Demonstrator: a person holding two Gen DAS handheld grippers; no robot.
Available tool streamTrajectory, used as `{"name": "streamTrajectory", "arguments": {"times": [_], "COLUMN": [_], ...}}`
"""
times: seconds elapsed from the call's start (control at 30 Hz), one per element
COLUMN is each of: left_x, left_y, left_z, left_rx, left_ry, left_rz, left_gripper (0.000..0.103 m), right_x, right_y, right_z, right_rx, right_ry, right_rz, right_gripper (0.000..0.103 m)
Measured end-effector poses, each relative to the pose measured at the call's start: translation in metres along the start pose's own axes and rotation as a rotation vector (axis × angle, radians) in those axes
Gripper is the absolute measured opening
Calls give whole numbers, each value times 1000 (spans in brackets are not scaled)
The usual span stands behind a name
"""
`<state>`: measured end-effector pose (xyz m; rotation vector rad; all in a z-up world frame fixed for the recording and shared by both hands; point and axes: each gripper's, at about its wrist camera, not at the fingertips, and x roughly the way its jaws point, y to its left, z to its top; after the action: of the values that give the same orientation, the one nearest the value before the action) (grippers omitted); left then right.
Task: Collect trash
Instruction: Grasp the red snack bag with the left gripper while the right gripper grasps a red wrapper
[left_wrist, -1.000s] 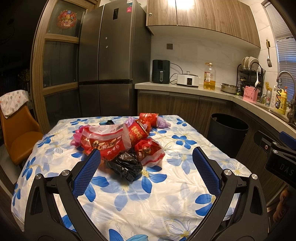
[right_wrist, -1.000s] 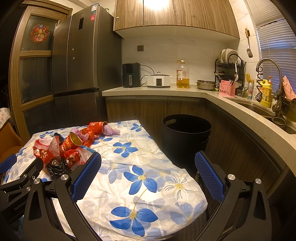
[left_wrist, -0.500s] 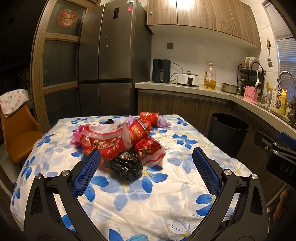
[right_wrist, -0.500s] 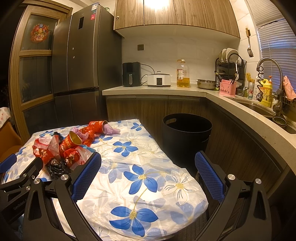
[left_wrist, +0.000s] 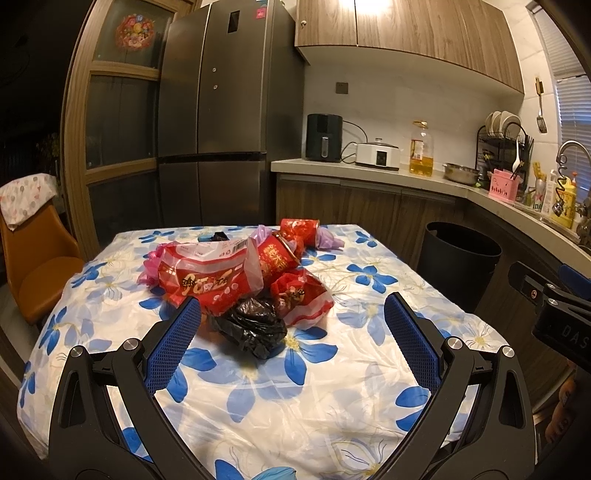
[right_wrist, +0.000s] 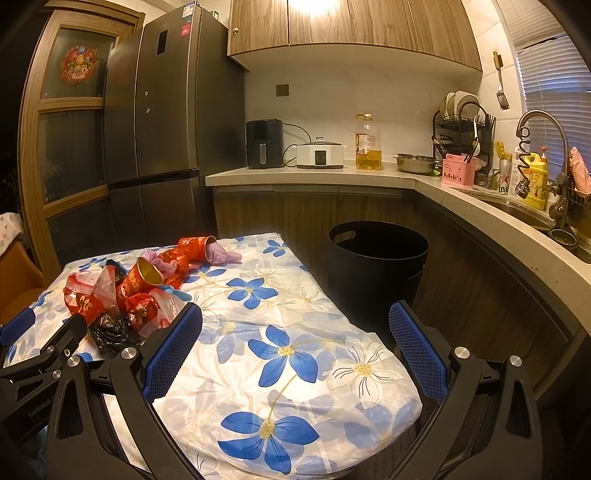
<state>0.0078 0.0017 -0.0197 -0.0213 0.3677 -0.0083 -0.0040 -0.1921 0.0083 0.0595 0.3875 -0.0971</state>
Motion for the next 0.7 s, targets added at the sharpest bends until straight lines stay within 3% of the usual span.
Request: {"name": "streamTrajectory", "arguments": {"times": [0.4, 0.7], "left_x": [22, 55], "left_y": [40, 64], "left_z": [-22, -28], "left_rx": [-45, -98], "left_ry": [30, 70], "left_rz": [49, 68], "left_gripper": [98, 83], "right_x": [20, 54], "right_y": [13, 34], "right_z": [-10, -23], "right_rx": [-20, -47], "right_ry": [-4, 22], "right_rz": [90, 174], "right_gripper": [96, 91]}}
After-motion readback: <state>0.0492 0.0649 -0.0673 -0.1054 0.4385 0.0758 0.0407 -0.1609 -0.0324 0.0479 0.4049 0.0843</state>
